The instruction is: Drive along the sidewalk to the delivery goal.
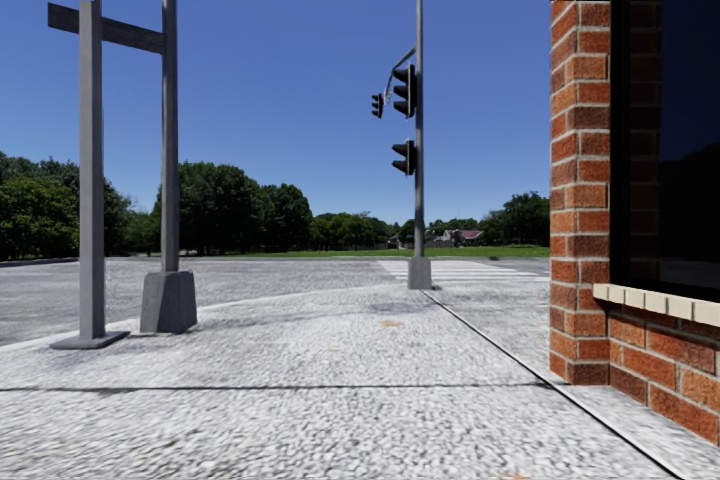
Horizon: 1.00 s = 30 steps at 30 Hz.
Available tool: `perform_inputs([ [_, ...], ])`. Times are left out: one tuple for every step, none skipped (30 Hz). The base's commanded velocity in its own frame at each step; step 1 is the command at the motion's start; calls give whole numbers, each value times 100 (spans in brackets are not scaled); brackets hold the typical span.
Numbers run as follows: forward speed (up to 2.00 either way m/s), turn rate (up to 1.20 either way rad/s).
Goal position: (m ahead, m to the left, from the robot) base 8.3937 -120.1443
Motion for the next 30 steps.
perform_inputs([
  [200, 0],
  [200, 0],
  [200, 0],
  [200, 0],
  [200, 0],
  [200, 0],
  [200, 0],
  [200, 0],
  [198, 0],
  [194, 0],
  [192, 0],
  [192, 0],
  [192, 0],
  [192, 0],
  [191, 0],
  [191, 0],
  [191, 0],
  [191, 0],
  [191, 0],
  [191, 0],
  [191, 0],
  [191, 0],
  [191, 0],
  [191, 0],
  [191, 0],
  [191, 0],
  [191, 0],
  [191, 0],
  [191, 0],
  [191, -73],
])
